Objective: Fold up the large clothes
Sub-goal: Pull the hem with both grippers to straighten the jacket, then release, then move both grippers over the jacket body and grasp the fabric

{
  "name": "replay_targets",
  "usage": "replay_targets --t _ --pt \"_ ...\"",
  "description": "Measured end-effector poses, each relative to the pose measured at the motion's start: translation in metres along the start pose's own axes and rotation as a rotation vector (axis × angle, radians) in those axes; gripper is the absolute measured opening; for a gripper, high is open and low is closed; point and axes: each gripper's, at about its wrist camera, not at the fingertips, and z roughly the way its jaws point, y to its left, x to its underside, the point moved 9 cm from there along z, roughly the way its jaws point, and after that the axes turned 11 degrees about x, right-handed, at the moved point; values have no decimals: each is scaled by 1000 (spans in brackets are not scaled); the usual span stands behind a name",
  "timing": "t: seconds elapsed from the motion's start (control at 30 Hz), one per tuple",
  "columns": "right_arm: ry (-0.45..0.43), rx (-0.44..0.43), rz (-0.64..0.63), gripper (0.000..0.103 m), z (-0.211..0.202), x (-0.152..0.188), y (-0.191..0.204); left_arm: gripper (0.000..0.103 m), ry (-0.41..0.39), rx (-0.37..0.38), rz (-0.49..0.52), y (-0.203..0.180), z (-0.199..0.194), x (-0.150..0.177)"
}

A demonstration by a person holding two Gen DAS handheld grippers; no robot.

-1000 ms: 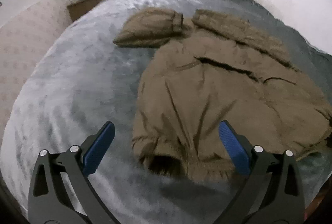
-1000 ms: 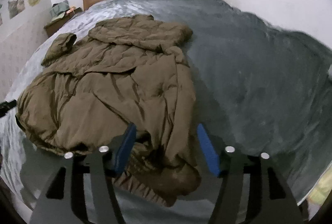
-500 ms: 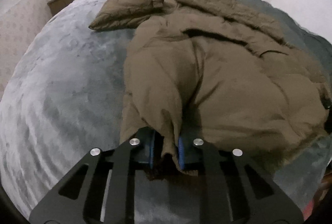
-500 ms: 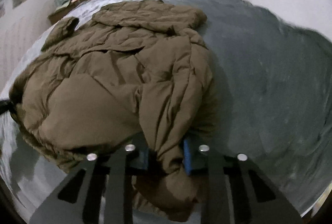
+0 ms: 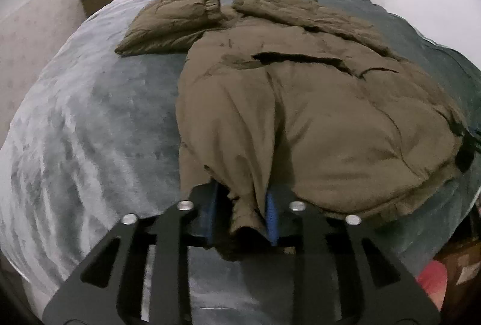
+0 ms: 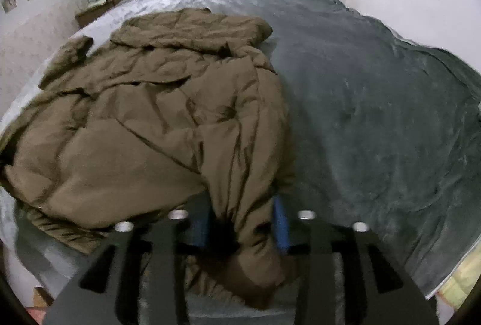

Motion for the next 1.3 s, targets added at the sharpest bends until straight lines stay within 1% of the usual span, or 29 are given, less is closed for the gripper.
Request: replay_targets --t 0.03,0.07,0.1,0.13,0.2,0.27,0.33,0.4,0.47,0.6,0.7,0.73,0.8,0.9,0.97,1.07,1.13,1.2,1.3 --pt "-17 -27 19 68 -7 -3 0 50 -22 -2 -14 0 -5 -5" --pt "-32 -34 25 77 -12 -4 1 77 -40 -4 -21 -2 -7 -10" --pt "-56 -29 23 78 -19 -8 1 86 -64 -15 -26 -2 -12 -14" --pt "-76 -5 13 79 -24 -14 -1 93 -99 -40 -24 -1 -18 -20" --pt "-93 17 1 79 -27 -23 -1 94 -113 -76 -16 -1 -20 -34" --pt "-93 12 6 79 -26 -35 -1 94 -113 -91 -16 0 -20 -42" --pt "-105 12 3 79 -27 -49 5 94 -115 -101 -17 -5 -10 -58" --pt "-120 21 -18 79 -29 -61 11 94 -117 -96 -27 -2 -11 -64" --pt "-137 41 -42 79 -28 -72 17 98 -124 -80 -38 -1 -10 -75" --pt "-122 35 -21 80 -16 -91 22 100 -123 -96 -31 7 -5 -96" --pt "-113 21 27 80 -3 -109 24 100 -122 -62 -10 6 6 -124" --pt "-106 7 48 80 3 -116 26 100 -123 -36 -4 3 12 -138" --pt "-96 6 65 80 14 -128 29 100 -126 -1 1 -1 22 -160" --pt "-91 15 72 80 30 -148 33 100 -125 23 1 -3 33 -186" --pt "-90 16 86 85 40 -160 34 100 -124 23 -1 -3 45 -206" --pt "-107 9 120 86 56 -192 35 100 -130 10 4 -5 58 -240" --pt "-124 8 148 86 63 -216 34 100 -148 18 1 -10 63 -267" --pt "-156 -13 190 90 68 -248 35 100 -176 37 -2 -22 67 -297" --pt "-205 -30 207 95 76 -289 43 100 -206 54 7 -36 74 -322"
